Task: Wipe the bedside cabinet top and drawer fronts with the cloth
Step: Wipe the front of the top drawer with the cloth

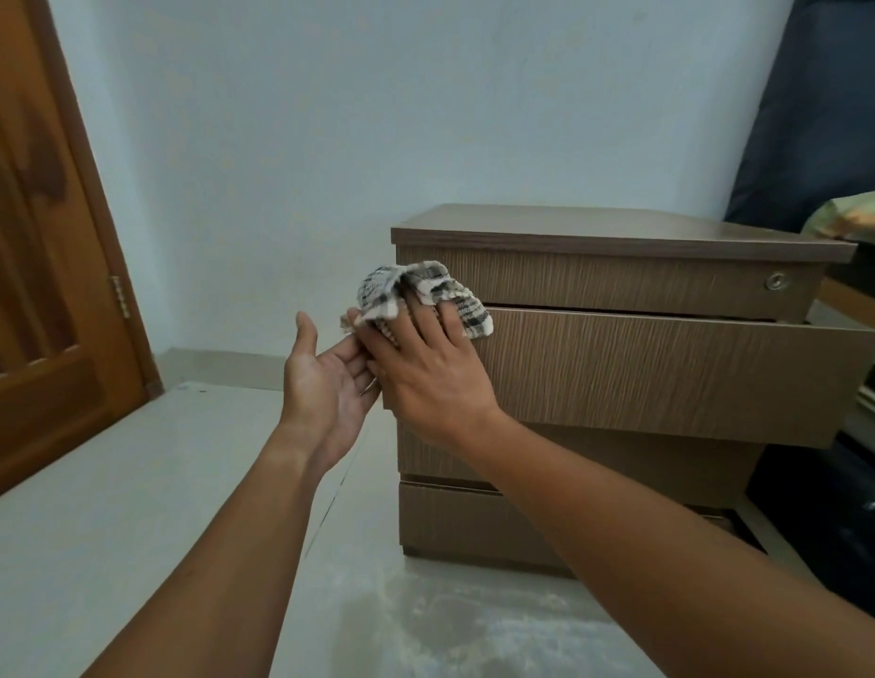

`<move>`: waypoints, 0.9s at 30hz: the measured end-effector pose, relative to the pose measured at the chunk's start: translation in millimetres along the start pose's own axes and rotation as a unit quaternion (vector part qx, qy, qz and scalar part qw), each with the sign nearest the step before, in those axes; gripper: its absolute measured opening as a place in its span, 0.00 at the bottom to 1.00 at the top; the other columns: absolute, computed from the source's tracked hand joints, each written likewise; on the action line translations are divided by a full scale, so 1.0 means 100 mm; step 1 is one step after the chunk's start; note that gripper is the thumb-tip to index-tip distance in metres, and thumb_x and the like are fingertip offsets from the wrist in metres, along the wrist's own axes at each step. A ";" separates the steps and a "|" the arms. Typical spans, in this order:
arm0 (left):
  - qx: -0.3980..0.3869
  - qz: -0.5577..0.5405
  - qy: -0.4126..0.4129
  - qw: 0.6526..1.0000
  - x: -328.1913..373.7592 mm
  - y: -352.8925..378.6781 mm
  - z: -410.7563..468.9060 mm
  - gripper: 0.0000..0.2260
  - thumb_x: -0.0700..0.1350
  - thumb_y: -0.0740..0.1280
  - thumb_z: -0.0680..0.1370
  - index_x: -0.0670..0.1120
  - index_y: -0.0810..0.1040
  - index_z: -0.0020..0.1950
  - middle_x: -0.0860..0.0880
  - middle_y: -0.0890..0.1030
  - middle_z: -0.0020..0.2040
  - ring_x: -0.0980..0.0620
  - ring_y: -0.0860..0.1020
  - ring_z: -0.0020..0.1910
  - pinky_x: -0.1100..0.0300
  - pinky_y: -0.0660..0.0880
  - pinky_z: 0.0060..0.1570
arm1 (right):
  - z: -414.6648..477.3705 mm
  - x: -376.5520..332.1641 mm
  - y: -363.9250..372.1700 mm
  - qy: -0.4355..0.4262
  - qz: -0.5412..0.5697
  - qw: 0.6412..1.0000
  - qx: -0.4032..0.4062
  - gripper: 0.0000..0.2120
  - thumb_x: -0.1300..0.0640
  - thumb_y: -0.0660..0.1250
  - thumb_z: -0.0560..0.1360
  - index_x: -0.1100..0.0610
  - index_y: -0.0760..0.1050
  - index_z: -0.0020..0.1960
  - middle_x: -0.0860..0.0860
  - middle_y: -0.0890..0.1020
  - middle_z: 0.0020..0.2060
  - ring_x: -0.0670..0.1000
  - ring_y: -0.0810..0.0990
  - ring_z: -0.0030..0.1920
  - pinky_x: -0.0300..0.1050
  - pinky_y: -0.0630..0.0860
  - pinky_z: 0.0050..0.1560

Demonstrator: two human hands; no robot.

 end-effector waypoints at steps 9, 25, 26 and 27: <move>0.053 0.141 0.036 0.988 -0.07 0.03 -0.06 0.22 0.57 0.57 0.82 0.44 0.77 0.66 0.47 0.83 0.60 0.51 0.81 0.59 0.56 0.78 0.56 | -0.92 0.04 0.23 -0.059 0.047 0.989 -0.128 0.27 0.42 0.48 0.85 0.48 0.55 0.82 0.52 0.63 0.79 0.57 0.59 0.79 0.56 0.52 0.79; 0.088 0.193 0.027 0.977 0.01 0.11 -0.14 0.21 0.58 0.55 0.83 0.47 0.82 0.57 0.50 0.84 0.56 0.56 0.83 0.48 0.57 0.79 0.52 | -0.52 0.06 0.13 -0.191 0.031 0.981 0.020 0.15 0.56 0.73 0.73 0.54 0.78 0.59 0.57 0.76 0.61 0.56 0.76 0.59 0.52 0.71 0.64; 0.070 0.198 0.022 0.977 0.01 0.13 -0.14 0.22 0.58 0.53 0.83 0.45 0.79 0.63 0.52 0.82 0.57 0.60 0.82 0.46 0.62 0.77 0.49 | -0.60 0.06 0.17 -0.201 0.034 0.979 0.007 0.17 0.56 0.76 0.70 0.54 0.77 0.58 0.57 0.74 0.60 0.56 0.77 0.56 0.52 0.74 0.59; 0.058 0.202 0.019 0.978 0.02 0.14 -0.15 0.23 0.57 0.52 0.84 0.44 0.76 0.67 0.52 0.81 0.57 0.63 0.80 0.45 0.66 0.76 0.46 | -0.67 0.07 0.19 -0.197 0.041 0.980 -0.003 0.22 0.54 0.78 0.69 0.53 0.74 0.59 0.58 0.72 0.61 0.56 0.78 0.54 0.53 0.77 0.56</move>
Point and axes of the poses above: each hand's wrist, its own z-axis towards the middle knuckle, its own y-axis out of the palm, x = y × z, the point moved 3 cm from there along z, towards the middle knuckle
